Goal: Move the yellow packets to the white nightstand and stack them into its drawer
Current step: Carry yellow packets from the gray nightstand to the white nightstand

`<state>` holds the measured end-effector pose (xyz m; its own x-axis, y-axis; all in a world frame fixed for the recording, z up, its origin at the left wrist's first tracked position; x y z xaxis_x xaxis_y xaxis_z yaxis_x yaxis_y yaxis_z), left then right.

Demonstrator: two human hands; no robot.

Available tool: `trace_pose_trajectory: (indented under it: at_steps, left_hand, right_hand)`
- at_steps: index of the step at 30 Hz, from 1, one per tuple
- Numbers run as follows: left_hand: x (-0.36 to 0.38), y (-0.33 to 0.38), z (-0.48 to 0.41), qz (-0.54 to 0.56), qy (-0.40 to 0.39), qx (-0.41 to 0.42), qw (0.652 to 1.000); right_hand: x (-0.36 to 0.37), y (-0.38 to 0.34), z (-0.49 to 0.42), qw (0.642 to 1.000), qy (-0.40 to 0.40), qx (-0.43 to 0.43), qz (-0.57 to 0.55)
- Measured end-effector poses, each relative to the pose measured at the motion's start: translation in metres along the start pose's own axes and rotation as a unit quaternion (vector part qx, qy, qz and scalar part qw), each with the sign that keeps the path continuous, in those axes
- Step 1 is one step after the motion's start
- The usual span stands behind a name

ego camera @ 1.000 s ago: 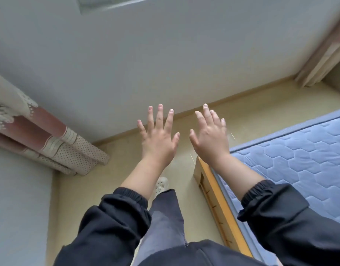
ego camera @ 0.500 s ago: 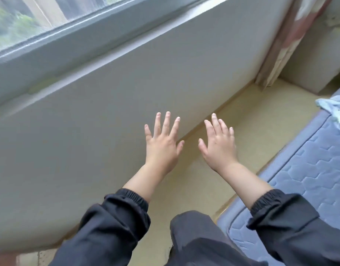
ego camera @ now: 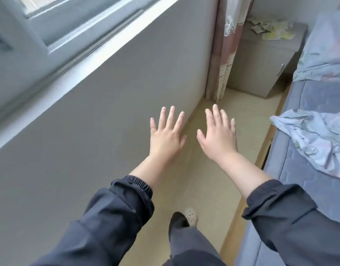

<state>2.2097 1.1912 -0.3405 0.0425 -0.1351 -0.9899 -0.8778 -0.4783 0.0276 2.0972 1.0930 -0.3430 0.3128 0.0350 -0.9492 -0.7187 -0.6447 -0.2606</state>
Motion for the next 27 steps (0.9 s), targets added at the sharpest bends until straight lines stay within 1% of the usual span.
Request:
trace_pose_trajectory:
  at_steps: [3,7,11,14,17,21,27]
  left_hand:
    - [0.009,0.023,-0.098,-0.010,-0.009,0.025,1.000]
    - [0.003,0.059,-0.204,0.012,-0.006,0.049,0.999]
    - [0.008,0.099,-0.303,0.027,-0.002,0.073,0.997]
    - [0.024,0.134,-0.389,0.037,0.011,0.087,0.995]
    - [0.050,0.175,-0.486,0.052,0.026,0.098,0.993]
    - [0.070,0.244,-0.606,0.066,0.004,0.118,0.991]
    - [0.073,0.327,-0.726,0.083,-0.008,0.147,0.986]
  right_hand:
    - [0.001,0.038,-0.084,1.000,0.000,0.027,-0.001]
    - [-0.013,0.089,-0.173,0.999,-0.001,0.051,0.001]
    - [-0.022,0.149,-0.258,0.997,0.008,0.076,0.009]
    - [-0.020,0.203,-0.329,0.996,0.020,0.086,0.022]
    - [-0.020,0.264,-0.412,0.993,0.027,0.098,0.057]
    - [-0.036,0.340,-0.507,0.989,0.022,0.127,0.077]
    - [-0.057,0.438,-0.604,0.981,0.008,0.171,0.087]
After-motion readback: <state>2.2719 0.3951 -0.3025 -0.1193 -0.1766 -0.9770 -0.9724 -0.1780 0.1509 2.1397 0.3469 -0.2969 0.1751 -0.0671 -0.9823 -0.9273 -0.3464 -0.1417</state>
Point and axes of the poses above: each hand's wrist, its own z-axis away from the middle knuckle, its own x-axis out of the palm, y = z × x, the point moved 4 cm from there along -z, towards the middle knuckle, and after that the axes turned 8 degrees about y, right-handed, at the moved point
